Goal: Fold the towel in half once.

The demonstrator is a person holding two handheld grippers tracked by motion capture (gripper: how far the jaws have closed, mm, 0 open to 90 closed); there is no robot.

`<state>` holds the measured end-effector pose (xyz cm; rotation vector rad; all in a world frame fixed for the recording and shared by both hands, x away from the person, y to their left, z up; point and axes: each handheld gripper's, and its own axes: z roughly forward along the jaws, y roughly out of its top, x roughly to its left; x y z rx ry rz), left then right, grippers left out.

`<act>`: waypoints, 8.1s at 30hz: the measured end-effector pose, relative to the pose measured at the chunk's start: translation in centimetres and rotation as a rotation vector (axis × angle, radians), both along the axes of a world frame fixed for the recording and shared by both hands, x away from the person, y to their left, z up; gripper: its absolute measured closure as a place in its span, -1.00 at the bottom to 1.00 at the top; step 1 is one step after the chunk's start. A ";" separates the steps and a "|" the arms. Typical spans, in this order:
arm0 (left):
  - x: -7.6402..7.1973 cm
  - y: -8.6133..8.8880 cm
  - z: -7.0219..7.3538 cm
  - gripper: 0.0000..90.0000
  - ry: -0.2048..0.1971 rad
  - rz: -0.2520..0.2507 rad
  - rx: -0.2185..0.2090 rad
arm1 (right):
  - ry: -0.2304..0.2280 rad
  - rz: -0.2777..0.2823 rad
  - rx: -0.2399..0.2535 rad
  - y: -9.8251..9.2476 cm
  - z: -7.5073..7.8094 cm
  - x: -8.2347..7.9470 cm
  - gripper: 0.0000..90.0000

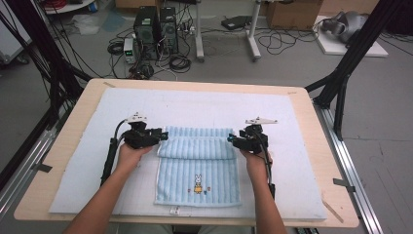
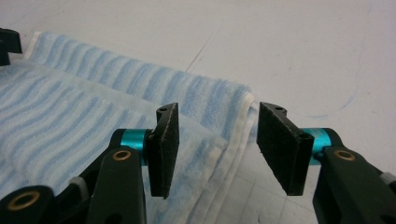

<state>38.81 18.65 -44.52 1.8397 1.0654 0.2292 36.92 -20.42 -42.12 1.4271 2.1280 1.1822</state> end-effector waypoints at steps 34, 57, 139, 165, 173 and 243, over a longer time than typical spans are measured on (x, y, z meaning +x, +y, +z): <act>-0.6 -0.9 -0.5 0.53 -0.093 -0.004 0.056 | 0.012 0.029 -0.001 0.0 0.0 -0.8 0.05; -1.8 -1.1 0.9 0.88 -0.063 -0.029 -0.011 | 0.029 0.089 -0.010 0.8 -0.8 -0.3 -0.03; -15.7 -0.3 1.0 0.95 -0.077 -0.101 -0.109 | -0.107 0.088 0.128 -0.4 0.1 -10.8 -0.36; -14.3 0.1 -0.1 0.14 -0.006 0.025 0.024 | -0.003 0.169 -0.103 0.3 -1.9 -12.7 0.24; -14.0 -0.8 -0.8 0.55 -0.008 0.040 0.108 | -0.001 0.220 -0.152 0.9 -2.2 -12.6 0.68; -10.7 0.5 1.9 0.30 -0.142 -0.028 -0.039 | -0.012 0.248 -0.162 2.1 -2.4 -13.9 0.76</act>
